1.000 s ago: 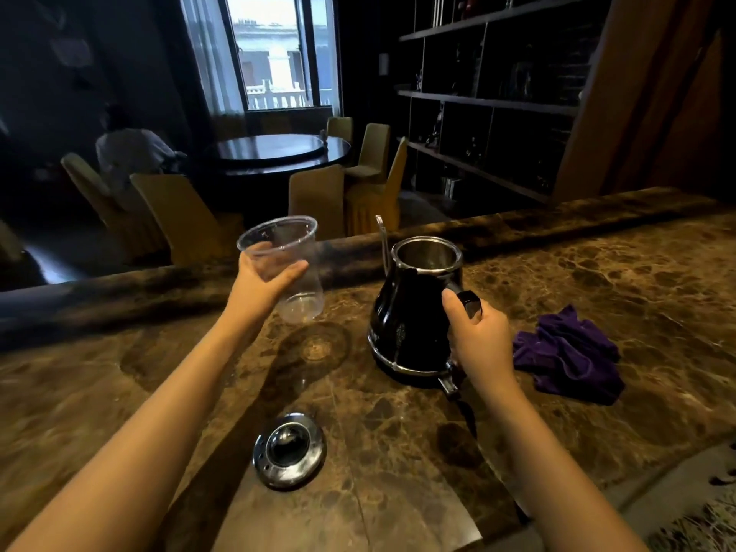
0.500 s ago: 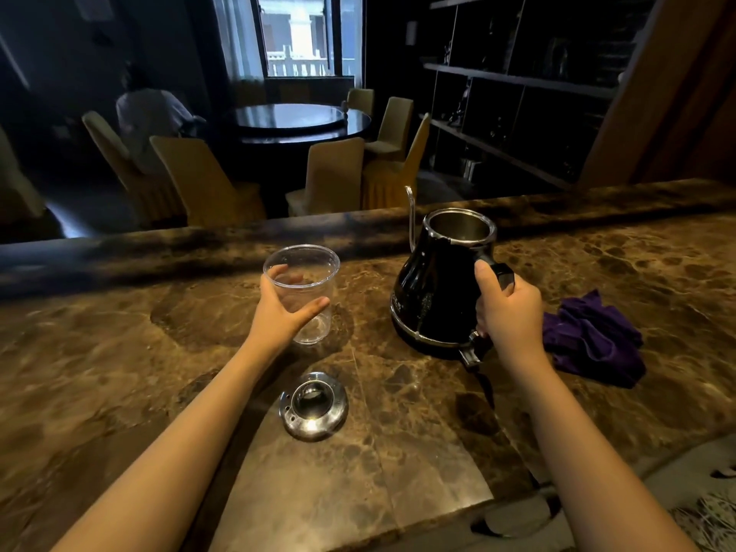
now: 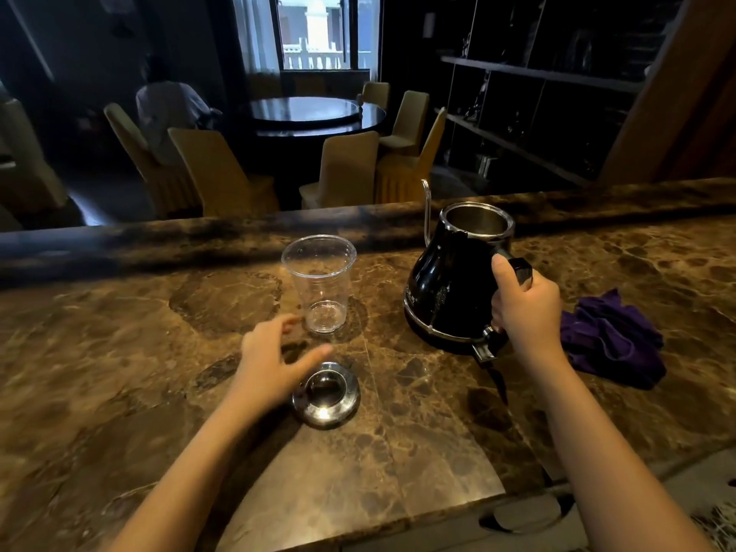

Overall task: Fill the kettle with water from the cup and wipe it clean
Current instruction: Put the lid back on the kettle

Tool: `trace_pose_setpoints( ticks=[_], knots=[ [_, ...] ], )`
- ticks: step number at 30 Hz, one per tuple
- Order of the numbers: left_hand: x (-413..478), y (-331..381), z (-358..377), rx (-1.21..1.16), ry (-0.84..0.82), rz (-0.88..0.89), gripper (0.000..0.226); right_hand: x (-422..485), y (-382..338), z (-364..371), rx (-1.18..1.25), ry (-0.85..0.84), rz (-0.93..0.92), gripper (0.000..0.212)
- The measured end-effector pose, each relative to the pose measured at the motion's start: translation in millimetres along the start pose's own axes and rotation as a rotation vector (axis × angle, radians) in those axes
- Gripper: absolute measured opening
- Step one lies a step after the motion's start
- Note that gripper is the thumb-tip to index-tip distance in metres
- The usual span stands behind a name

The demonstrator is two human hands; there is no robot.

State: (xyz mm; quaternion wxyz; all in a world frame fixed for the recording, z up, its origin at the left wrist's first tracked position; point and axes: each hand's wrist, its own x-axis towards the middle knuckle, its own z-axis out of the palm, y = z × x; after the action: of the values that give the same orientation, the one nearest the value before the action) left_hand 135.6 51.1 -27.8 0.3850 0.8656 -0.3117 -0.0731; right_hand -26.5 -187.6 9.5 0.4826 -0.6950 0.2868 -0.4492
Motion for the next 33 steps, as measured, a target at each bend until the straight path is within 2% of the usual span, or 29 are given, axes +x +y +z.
trace_pose_setpoints(
  ticks=[3,8,12,15,18,21,25,29,33],
  knots=[
    [-31,0,11,0.181,-0.208,0.068,0.074,0,0,0,-0.013,0.007,-0.004,0.039],
    [-33,4,26,0.251,-0.025,0.146,0.034,0,0,-1,-0.01,-0.016,0.004,0.041],
    [-32,5,28,0.304,-0.003,0.299,0.028,-1,-2,-3,0.0,-0.021,-0.002,0.041],
    [-32,8,29,0.278,-0.021,0.368,0.027,-2,-4,-4,0.0,-0.019,-0.006,0.042],
    [-30,22,20,0.222,-0.01,0.379,0.04,0,-2,-6,0.01,-0.034,0.005,0.042],
    [-22,53,-7,0.032,0.09,0.363,0.025,2,-1,-9,0.033,-0.055,0.02,0.04],
    [2,95,-49,-0.081,0.261,0.373,0.022,3,0,-9,0.067,-0.09,0.041,0.038],
    [27,118,-57,-0.162,0.303,0.308,0.019,4,0,-11,0.065,-0.113,0.039,0.039],
    [55,152,-45,-0.195,0.274,0.357,0.018,3,-1,-15,0.089,-0.142,0.047,0.04]
  ],
)
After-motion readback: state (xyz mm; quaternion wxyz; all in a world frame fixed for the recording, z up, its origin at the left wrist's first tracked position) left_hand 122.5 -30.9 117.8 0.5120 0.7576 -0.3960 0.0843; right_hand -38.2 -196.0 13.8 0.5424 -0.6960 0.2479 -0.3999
